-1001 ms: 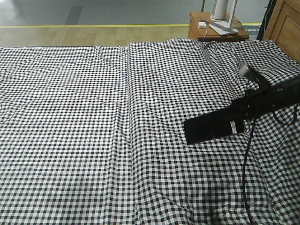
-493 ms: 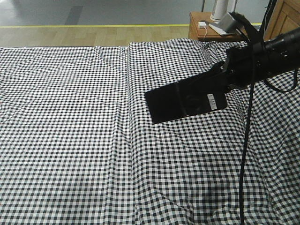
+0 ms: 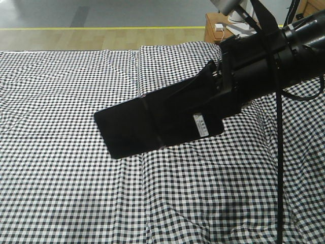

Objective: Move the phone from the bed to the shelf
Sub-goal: 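Lift the phone off the bed with the right gripper, then hold the phone in the right gripper while the base turns away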

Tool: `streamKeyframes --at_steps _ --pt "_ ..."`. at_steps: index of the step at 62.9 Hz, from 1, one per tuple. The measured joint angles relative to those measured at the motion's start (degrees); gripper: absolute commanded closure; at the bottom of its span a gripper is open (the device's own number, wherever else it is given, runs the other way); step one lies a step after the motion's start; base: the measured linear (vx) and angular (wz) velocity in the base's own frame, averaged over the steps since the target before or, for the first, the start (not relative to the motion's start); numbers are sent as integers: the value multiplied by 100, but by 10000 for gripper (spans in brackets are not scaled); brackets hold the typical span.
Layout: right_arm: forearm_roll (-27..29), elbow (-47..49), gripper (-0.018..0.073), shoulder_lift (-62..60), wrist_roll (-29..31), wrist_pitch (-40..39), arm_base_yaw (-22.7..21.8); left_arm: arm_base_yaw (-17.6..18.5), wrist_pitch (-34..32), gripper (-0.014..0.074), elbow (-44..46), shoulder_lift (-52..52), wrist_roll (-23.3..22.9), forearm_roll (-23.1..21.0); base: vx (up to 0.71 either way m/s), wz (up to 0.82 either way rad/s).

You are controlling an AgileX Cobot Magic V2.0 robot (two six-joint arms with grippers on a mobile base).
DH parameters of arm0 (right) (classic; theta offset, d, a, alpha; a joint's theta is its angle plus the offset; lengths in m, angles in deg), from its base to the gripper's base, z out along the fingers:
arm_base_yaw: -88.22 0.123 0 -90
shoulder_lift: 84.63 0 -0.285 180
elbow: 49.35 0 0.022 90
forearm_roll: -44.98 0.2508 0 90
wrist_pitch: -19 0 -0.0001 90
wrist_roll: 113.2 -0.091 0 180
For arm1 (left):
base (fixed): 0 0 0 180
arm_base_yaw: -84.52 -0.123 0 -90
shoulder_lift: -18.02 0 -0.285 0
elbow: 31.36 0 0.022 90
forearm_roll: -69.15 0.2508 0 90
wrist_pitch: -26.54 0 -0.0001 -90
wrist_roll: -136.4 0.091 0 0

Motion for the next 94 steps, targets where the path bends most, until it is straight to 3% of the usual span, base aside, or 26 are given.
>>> streamKeyframes --at_steps 22,94 --pt "-62 0 561 -317 -495 45 791 0 0 595 0 0 0 0 0 0" --pt "-105 -6 561 -338 -553 59 807 0 0 595 0 0 0 0 0 0"
